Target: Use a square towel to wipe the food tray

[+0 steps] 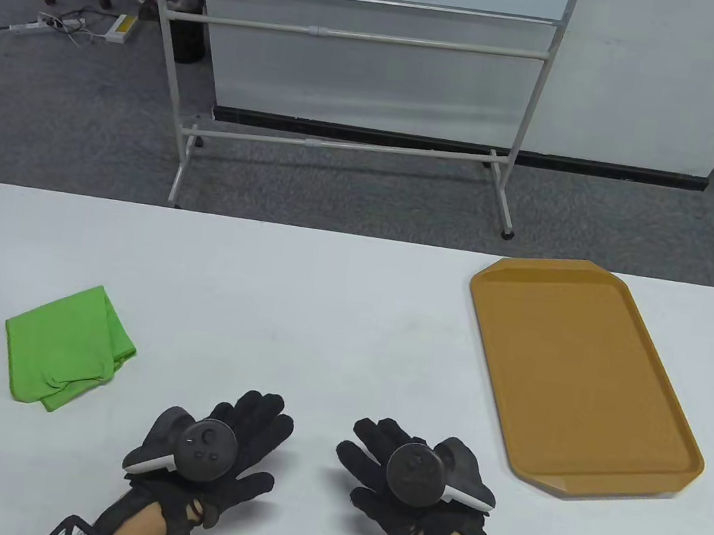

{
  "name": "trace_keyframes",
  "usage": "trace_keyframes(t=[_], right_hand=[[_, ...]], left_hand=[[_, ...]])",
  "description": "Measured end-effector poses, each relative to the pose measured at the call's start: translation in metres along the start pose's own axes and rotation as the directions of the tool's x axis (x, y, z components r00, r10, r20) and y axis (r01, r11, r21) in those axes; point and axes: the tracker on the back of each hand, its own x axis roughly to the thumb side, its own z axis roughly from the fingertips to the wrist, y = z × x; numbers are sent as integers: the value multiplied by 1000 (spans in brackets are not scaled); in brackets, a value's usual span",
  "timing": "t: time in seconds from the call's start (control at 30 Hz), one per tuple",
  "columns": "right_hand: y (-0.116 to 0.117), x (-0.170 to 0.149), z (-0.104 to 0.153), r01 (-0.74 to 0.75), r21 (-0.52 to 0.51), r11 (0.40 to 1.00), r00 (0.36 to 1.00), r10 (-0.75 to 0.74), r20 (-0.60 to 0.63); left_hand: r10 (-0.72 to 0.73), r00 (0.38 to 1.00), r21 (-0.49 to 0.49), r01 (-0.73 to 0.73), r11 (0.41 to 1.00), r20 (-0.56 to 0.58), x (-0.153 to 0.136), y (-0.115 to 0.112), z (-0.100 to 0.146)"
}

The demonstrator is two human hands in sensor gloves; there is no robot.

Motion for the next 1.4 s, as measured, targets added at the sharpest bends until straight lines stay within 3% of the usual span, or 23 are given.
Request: trace_keyframes(t=[0.33,0.8,0.97,1.1,1.2,1.27,1.33,1.4], right_hand=[[-1,1,0,-7,16,1000,1000,7,-26],[-6,-5,3,-18,-54,998,989,10,-151],[-10,-14,8,-41,-155,987,941,-14,-338],[-19,-38,21,-112,-206,972,853,-12,-522],[-23,-70,37,-132,-219,967,746,-48,-665],[-25,-97,54,-101,-266,959,630,-145,-763],[-27,-126,81,-100,-336,936,395,-273,-877],[-29,-145,101,-162,-335,928,265,-286,-921]], left_hand=[[1,1000,5,-1,1000,-5,-2,1,1],[-3,1000,6,3,1000,-20,-4,2,2],[-2,1000,5,2,1000,-22,-5,2,2],[-1,1000,-1,1,1000,-31,-8,2,2],[-1,999,-5,1,1000,-34,-9,1,2],[-3,999,-9,3,1000,-35,-8,1,2],[-8,999,-5,8,1000,-38,-8,1,2],[-7,999,5,7,1000,-52,-10,2,2]])
